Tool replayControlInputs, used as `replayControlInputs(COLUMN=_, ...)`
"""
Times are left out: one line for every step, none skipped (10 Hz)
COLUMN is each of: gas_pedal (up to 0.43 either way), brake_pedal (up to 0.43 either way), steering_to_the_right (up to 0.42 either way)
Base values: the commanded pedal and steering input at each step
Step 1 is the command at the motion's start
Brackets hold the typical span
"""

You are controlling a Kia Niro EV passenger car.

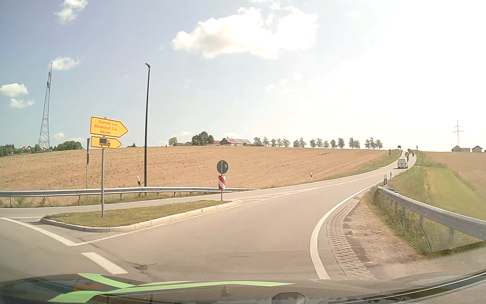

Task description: Follow the waypoints while adhering to traffic rules and regulations

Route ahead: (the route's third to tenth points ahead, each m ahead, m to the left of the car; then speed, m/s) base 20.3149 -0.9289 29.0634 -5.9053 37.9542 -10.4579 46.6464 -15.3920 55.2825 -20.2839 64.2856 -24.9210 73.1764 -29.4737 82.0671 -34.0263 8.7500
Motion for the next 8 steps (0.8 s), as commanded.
replayControlInputs(gas_pedal=0.189, brake_pedal=0.000, steering_to_the_right=0.025)
replayControlInputs(gas_pedal=0.197, brake_pedal=0.000, steering_to_the_right=0.038)
replayControlInputs(gas_pedal=0.197, brake_pedal=0.000, steering_to_the_right=0.058)
replayControlInputs(gas_pedal=0.197, brake_pedal=0.000, steering_to_the_right=0.076)
replayControlInputs(gas_pedal=0.197, brake_pedal=0.000, steering_to_the_right=0.084)
replayControlInputs(gas_pedal=0.209, brake_pedal=0.000, steering_to_the_right=0.096)
replayControlInputs(gas_pedal=0.228, brake_pedal=0.000, steering_to_the_right=0.104)
replayControlInputs(gas_pedal=0.228, brake_pedal=0.000, steering_to_the_right=0.104)
